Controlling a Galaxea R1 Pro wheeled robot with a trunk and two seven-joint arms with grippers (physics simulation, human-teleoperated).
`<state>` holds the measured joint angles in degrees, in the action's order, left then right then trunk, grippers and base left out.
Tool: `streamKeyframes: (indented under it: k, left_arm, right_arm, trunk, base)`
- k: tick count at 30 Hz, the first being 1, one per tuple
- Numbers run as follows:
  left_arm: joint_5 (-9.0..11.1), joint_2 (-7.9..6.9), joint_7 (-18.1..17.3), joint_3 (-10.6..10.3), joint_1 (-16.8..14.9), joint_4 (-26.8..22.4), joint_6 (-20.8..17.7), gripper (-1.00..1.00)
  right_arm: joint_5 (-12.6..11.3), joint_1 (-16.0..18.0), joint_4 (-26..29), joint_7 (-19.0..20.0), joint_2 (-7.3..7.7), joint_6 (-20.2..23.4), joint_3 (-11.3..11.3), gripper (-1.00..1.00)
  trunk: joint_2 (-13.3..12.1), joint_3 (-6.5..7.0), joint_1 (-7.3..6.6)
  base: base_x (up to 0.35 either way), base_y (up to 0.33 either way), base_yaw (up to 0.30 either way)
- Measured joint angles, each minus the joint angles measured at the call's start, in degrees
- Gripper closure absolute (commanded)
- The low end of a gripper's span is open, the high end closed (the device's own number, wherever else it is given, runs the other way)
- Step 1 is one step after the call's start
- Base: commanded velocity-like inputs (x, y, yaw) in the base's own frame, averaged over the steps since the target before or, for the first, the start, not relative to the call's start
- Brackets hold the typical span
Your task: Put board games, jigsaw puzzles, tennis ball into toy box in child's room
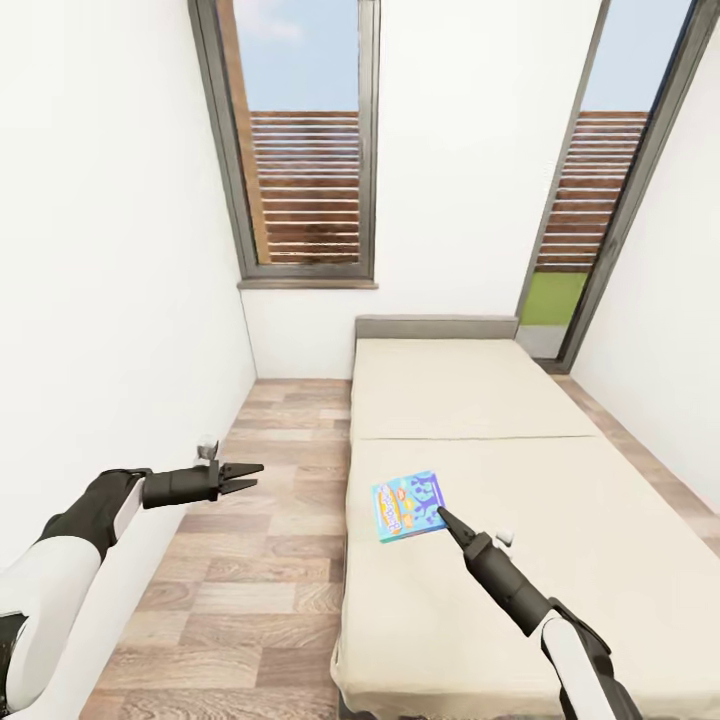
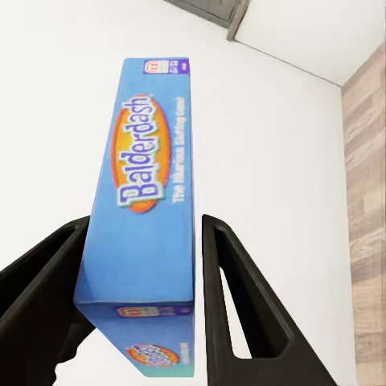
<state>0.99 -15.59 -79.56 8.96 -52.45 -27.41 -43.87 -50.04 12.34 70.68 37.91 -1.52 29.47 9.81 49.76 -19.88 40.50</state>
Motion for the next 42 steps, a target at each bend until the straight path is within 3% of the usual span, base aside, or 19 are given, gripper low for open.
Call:
streamKeyframes:
  k: [42]
  left_arm:
    - [0.0, -0.38, -0.08, 0.11, 0.01, -0.01, 0.0, -1.0]
  right_arm:
    - [0.39, -0.01, -0.02, -0.04, -0.31, -1.23, -0.46, 1.0]
  trunk:
    - [-16.88, 9.67, -9.24]
  base:
    - [0.0, 0.0, -0.254]
